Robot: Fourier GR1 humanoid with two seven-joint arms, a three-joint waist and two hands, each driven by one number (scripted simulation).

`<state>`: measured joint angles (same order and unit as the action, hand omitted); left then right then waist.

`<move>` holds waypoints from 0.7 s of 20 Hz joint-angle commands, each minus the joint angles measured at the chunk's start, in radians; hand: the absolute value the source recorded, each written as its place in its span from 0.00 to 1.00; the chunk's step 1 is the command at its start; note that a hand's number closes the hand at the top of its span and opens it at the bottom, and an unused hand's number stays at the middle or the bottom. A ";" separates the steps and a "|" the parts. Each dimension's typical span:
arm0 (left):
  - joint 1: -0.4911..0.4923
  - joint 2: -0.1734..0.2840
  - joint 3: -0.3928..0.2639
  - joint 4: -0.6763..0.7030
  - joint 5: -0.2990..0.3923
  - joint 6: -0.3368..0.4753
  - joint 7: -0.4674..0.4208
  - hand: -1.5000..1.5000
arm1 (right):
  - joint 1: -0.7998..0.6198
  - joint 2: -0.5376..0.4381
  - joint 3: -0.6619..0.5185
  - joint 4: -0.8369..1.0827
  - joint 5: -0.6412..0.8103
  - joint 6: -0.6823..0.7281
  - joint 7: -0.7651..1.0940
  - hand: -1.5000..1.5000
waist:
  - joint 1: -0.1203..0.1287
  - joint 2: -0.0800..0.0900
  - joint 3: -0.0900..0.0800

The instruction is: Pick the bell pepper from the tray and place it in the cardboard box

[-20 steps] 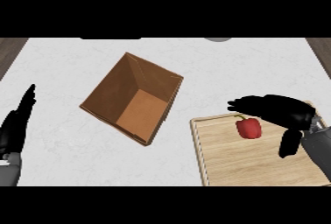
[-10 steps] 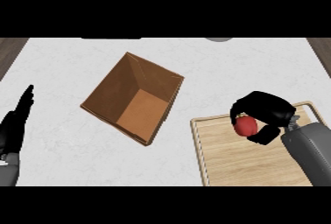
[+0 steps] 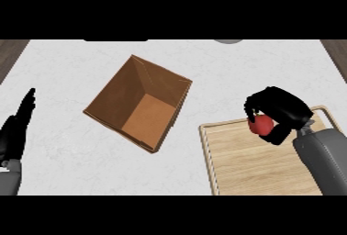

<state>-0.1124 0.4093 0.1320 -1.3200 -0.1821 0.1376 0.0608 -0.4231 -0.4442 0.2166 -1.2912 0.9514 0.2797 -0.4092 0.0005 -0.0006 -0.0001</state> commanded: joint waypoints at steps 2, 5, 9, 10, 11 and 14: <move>-0.002 0.002 0.030 0.058 0.026 -0.025 -0.046 0.50 | 0.082 0.079 -0.062 -0.008 0.025 -0.074 0.181 1.00 | -0.009 0.001 -0.001; 0.019 0.006 0.018 0.007 -0.001 -0.023 -0.018 0.50 | 0.047 0.070 -0.106 -0.106 0.039 -0.089 0.242 1.00 | -0.005 -0.002 0.000; 0.076 0.009 0.032 -0.048 0.020 -0.044 -0.034 0.50 | 0.061 0.076 -0.181 -0.206 -0.024 -0.130 0.216 1.00 | 0.001 -0.004 0.000; 0.032 -0.001 0.024 -0.004 0.001 -0.028 -0.020 0.50 | 0.104 0.103 -0.152 -0.304 -0.023 -0.135 0.231 1.00 | -0.012 -0.004 0.000; 0.015 0.022 0.047 0.008 0.028 -0.058 -0.019 0.50 | 0.070 0.106 -0.152 -0.313 -0.032 -0.144 0.204 1.00 | -0.008 -0.003 0.000; 0.031 -0.050 -0.013 -0.032 -0.022 -0.005 0.006 0.50 | -0.059 0.116 -0.168 -0.323 -0.088 -0.073 0.197 1.00 | 0.005 -0.001 0.000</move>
<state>-0.0917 0.3958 0.1472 -1.3288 -0.1855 0.1174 0.0532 -0.4007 -0.3590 0.0621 -1.5644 0.9068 0.1845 -0.2163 -0.0038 -0.0029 0.0000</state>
